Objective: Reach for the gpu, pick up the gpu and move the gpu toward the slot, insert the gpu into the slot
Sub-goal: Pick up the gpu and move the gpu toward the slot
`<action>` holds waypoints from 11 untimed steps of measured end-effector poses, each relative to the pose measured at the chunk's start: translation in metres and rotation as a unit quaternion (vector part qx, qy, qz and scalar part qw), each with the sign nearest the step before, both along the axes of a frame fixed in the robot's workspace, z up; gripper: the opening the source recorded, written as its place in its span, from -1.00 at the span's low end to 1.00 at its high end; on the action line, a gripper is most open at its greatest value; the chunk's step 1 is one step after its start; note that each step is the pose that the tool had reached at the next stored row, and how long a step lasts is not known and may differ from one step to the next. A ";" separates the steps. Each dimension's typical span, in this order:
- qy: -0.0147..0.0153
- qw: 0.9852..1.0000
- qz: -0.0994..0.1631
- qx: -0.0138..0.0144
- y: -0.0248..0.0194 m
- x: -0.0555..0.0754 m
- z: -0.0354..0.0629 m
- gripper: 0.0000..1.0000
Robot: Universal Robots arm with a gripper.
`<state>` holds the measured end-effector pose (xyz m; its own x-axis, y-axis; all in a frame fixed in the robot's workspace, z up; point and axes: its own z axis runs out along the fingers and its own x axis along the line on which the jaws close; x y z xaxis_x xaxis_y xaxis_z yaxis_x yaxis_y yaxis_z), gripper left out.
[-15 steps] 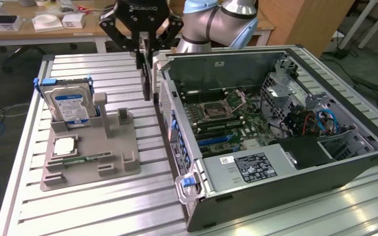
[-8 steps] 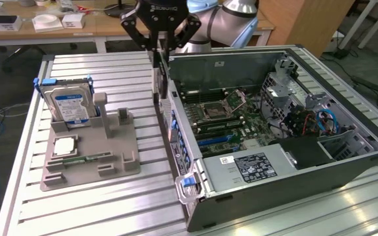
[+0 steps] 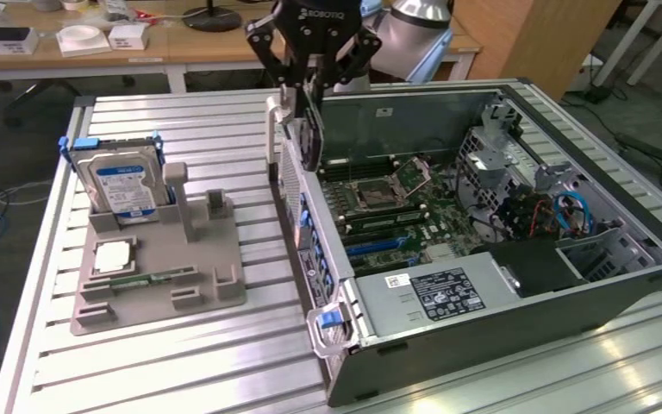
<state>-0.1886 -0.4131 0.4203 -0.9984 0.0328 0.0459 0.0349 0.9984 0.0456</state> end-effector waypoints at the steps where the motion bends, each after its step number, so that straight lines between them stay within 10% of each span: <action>1: 0.002 1.000 0.000 -0.004 0.0000 0.003 0.0001 -0.47; 3: 0.007 1.000 0.000 -0.008 0.0000 0.010 0.0001 -0.47; 11: 0.015 1.000 0.000 -0.009 0.0000 0.040 0.0003 -0.47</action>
